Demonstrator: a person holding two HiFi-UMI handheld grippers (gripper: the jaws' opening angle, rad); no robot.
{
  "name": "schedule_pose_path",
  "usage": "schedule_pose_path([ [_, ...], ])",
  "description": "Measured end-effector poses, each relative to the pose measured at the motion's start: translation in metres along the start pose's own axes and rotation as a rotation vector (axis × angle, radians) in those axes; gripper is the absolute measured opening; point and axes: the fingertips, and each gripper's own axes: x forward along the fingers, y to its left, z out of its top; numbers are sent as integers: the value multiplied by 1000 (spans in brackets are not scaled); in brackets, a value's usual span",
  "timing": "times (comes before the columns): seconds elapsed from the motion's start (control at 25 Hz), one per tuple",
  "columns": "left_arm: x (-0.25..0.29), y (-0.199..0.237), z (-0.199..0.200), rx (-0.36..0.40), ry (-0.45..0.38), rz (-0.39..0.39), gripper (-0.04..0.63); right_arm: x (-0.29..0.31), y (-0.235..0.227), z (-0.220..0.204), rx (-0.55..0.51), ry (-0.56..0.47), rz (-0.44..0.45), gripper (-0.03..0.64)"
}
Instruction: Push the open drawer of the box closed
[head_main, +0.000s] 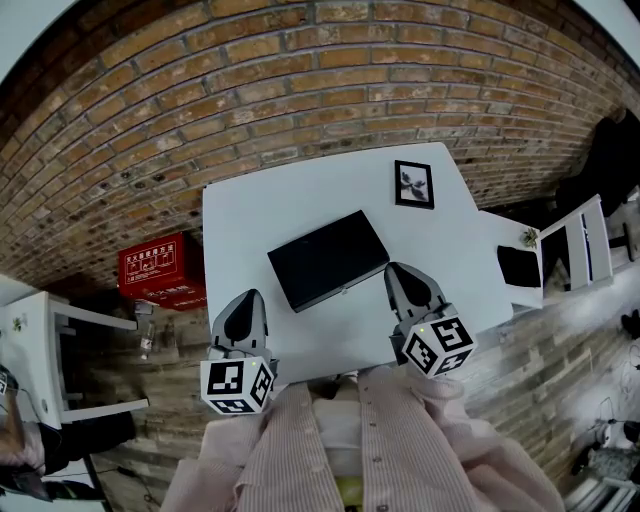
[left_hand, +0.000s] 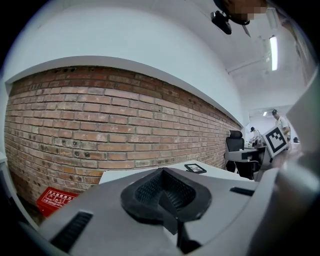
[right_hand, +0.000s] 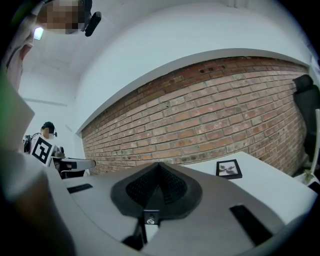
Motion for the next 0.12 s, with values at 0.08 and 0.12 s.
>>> schedule_pose_path([
  [0.08,0,0,0,-1,1,0,-5,0,0,0,-3,0,0,3],
  [0.12,0,1,-1,-2,1,1,-5,1,0,0,-5,0,-1,3],
])
